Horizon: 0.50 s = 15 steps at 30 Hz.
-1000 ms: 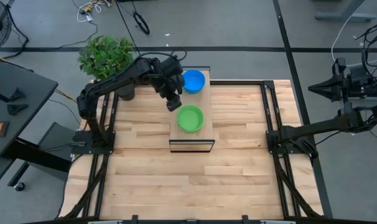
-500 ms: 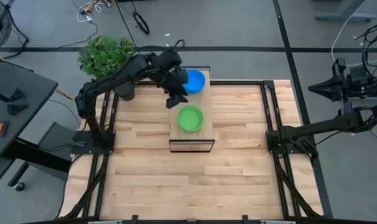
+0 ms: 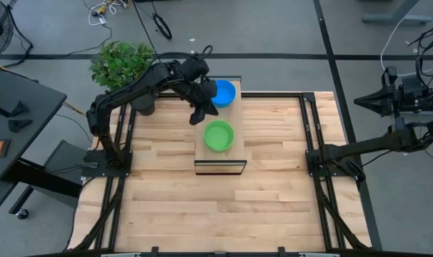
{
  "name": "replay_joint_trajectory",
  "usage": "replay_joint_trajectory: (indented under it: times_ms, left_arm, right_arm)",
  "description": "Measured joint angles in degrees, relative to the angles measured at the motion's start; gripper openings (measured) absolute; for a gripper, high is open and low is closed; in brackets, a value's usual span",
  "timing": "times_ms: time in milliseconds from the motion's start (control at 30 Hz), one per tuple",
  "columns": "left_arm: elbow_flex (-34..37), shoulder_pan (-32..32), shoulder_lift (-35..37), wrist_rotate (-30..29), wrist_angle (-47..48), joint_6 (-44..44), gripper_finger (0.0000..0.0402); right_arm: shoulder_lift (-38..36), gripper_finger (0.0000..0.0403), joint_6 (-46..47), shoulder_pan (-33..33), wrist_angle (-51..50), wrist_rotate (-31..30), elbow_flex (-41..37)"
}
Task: Pick & Place Mini bowls
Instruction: Stack the green bowl on the green bowl on the shelf
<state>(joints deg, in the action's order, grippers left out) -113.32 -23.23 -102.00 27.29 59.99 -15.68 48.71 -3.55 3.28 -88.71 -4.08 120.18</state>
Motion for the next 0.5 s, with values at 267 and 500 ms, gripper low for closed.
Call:
replay_joint_trajectory:
  times_ms: [267,500]
  left_arm:
    - [6.2,1.6,1.8,0.0,-7.0,0.1,0.0004]
    - [12.9,1.5,4.9,0.8,-13.0,0.9,0.0004]
  right_arm:
    - [0.0,0.0006,0.0,0.0,0.0,0.0,0.0]
    - [0.0,0.0006,0.0,0.0,0.0,0.0,0.0]
